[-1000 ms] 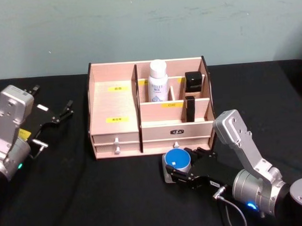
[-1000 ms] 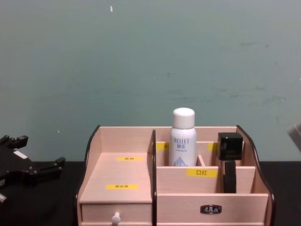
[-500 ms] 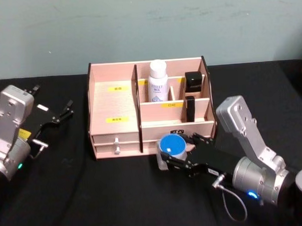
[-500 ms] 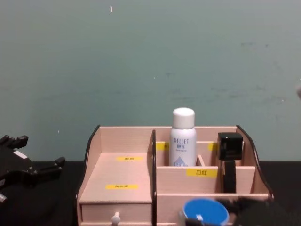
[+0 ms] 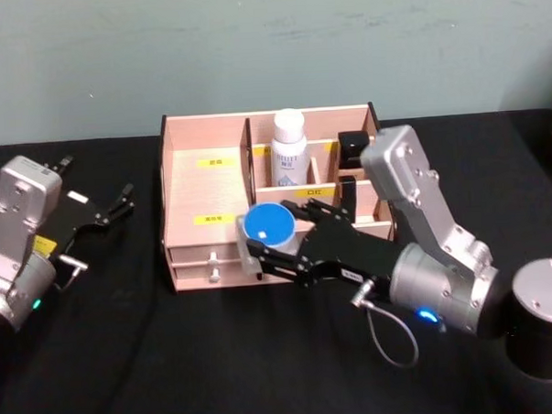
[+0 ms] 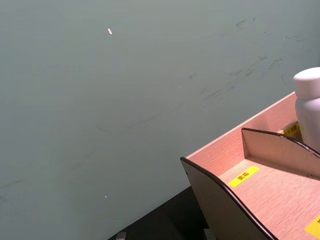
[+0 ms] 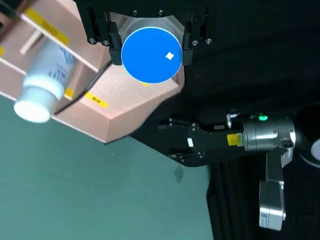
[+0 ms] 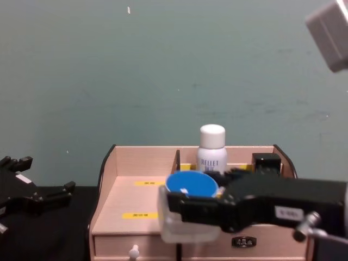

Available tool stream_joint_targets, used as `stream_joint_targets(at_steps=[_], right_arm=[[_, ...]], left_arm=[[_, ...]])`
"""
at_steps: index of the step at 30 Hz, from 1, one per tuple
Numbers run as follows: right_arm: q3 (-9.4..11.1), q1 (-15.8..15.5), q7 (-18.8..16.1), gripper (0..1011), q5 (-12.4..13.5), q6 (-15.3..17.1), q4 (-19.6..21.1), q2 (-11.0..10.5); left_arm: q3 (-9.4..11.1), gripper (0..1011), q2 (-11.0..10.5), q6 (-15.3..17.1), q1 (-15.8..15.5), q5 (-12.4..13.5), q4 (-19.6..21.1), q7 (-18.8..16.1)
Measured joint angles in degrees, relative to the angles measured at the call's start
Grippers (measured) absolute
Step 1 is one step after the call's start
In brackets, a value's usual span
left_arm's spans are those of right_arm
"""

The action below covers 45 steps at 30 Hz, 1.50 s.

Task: Pick up the facial cleanser and watermelon frost from the table and place them into the tiered storage box.

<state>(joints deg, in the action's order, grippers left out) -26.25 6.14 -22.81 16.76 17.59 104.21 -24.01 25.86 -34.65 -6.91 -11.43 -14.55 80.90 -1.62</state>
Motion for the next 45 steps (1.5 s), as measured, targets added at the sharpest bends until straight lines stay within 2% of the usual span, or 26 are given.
stream_joint_targets(at_steps=[12, 22, 33, 45], right_arm=[[-2.8, 5.2, -0.3, 728, 0.0, 0.6, -3.8, 2.6], [-4.8, 10.3, 0.2, 728, -0.8, 0.4, -10.1, 6.0], [-5.4, 14.9, 1.1, 728, -2.6, -0.3, -18.1, 9.6], [-5.9, 17.6, 0.8, 728, -3.5, -1.2, -22.9, 12.1]], left_arm=[[0.0, 1001, 0.0, 0.0, 0.0, 0.0, 0.0, 0.0], [0.0, 1001, 0.0, 0.0, 0.0, 0.0, 0.0, 0.0], [0.0, 1001, 0.0, 0.0, 0.0, 0.0, 0.0, 0.0], [0.0, 1001, 0.0, 0.0, 0.0, 0.0, 0.0, 0.0]])
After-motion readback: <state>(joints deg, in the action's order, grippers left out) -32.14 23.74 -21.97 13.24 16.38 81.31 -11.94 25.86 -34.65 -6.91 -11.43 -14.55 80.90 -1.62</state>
